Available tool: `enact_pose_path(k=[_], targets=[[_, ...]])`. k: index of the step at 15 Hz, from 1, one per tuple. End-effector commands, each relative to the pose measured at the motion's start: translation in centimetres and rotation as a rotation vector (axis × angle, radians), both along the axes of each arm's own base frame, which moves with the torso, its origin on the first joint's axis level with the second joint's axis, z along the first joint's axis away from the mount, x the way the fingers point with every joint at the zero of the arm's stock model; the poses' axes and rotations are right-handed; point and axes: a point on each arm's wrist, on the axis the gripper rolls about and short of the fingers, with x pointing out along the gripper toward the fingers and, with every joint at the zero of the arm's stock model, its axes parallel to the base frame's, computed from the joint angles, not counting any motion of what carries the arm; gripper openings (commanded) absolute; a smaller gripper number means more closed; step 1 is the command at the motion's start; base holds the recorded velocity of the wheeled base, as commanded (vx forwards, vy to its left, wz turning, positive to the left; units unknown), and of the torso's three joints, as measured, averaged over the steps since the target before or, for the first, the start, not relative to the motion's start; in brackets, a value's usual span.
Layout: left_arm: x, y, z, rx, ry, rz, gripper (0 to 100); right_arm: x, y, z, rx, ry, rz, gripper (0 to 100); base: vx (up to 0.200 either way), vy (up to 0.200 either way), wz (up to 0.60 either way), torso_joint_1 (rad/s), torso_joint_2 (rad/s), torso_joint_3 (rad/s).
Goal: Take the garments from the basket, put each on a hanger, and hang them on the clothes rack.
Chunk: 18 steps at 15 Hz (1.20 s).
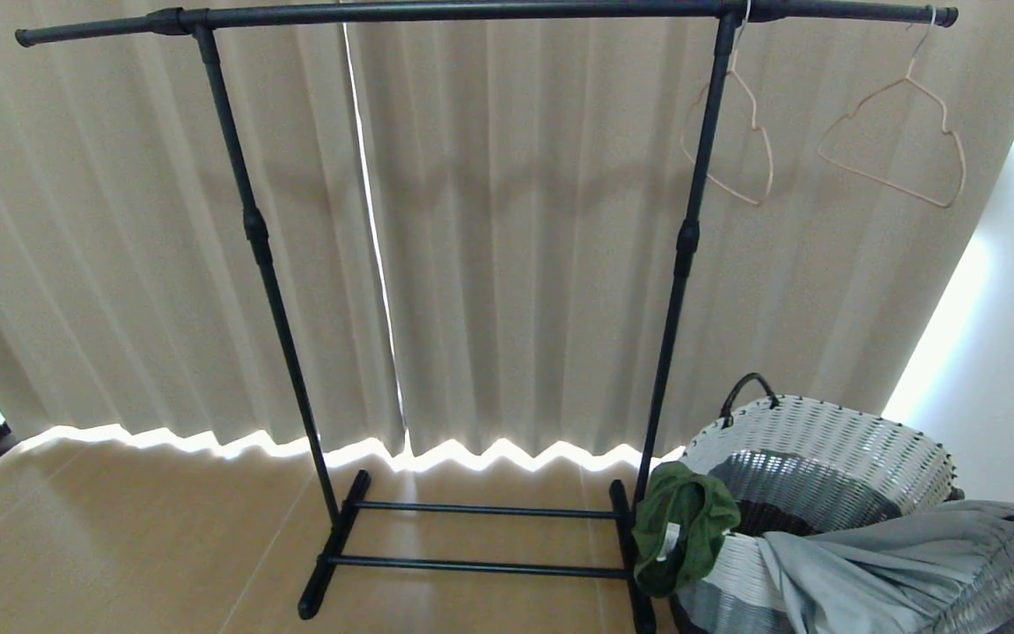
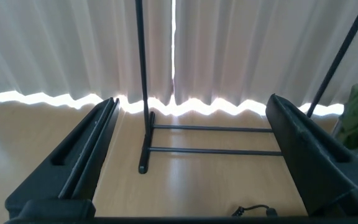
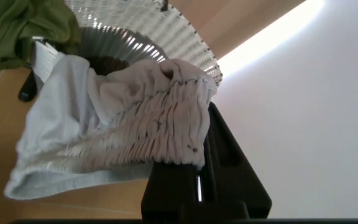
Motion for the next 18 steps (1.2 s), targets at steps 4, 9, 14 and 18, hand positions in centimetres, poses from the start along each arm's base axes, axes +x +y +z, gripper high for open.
enact_pose_path(k=[4,9,14,18], targets=[[0.0,0.0,0.01,0.0,-0.001,0.0,100,-0.05,0.0,-0.13,-0.001,0.006,-0.001,0,0.0,0.2,0.0,0.002,0.0,0.0],[0.0,0.0,0.01,0.0,-0.001,0.0,100,-0.46,0.02,-0.59,-0.002,0.015,-0.006,0,0.0,0.2,0.0,-0.001,0.0,0.002],[0.0,0.0,0.01,0.0,-0.001,0.003,100,-0.63,0.02,-0.42,-0.005,-0.001,-0.01,0,0.0,0.12,0.0,0.0,0.0,0.001],[0.02,0.01,-0.06,0.006,0.001,0.008,100,-0.63,0.03,-0.49,-0.002,0.003,-0.004,0,0.0,0.0,0.0,0.0,0.0,0.0]])
